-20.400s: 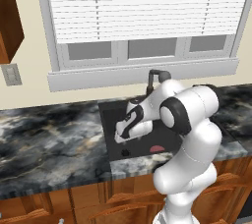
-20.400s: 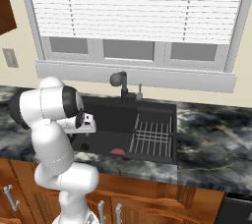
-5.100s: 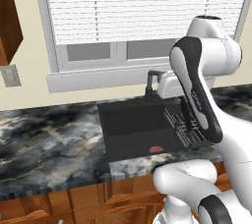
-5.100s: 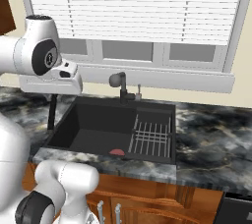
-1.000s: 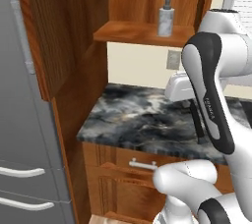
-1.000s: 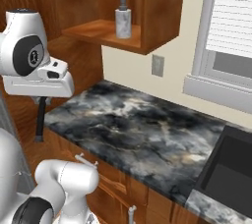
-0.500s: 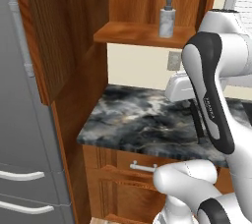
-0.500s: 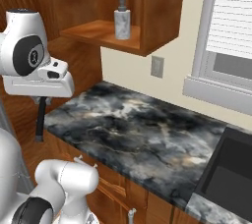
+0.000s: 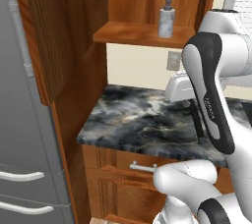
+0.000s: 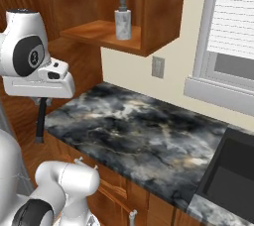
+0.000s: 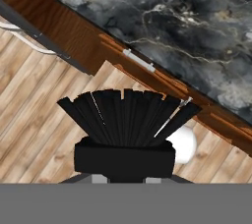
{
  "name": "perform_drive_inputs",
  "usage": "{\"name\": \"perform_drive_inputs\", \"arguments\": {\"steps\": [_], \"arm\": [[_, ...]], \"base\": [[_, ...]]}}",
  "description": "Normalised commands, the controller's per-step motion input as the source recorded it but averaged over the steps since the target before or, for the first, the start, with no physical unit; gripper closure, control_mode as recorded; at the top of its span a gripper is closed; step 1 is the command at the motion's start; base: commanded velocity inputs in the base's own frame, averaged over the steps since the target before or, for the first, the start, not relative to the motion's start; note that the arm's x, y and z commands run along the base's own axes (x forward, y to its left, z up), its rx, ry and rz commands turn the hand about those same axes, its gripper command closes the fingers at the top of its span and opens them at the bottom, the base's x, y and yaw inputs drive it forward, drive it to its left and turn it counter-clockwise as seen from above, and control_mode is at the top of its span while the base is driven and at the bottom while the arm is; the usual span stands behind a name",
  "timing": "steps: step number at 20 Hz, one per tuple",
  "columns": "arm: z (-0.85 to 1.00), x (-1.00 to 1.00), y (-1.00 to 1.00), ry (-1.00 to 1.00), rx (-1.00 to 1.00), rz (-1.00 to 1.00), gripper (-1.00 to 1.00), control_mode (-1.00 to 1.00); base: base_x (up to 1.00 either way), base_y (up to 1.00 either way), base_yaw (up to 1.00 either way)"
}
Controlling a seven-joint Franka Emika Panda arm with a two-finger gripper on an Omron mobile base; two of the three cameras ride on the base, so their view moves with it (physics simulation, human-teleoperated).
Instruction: Pick up the dish brush and soap dispenser from the sink, and place them back in the cabinet, and close the cabinet door.
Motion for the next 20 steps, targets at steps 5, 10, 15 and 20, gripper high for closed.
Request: {"name": "perform_drive_inputs", "arguments": {"steps": [5, 10, 15, 20], "arm": [[0.27, 0.10, 0.05, 0.00, -0.03, 0.00, 1.00, -1.00], [0.53, 0.37, 0.12, 0.00, -0.05, -0.01, 1.00, -1.00], [0.39, 0.52, 0.00, 0.00, 0.00, 0.00, 1.00, -1.00], [0.16, 0.43, 0.00, -0.05, 0.00, 0.00, 1.00, -1.00]], "base": [[0.00, 0.00, 0.00], [0.00, 0.00, 0.00], [0.00, 0.00, 0.00], [0.00, 0.00, 0.00]]}}
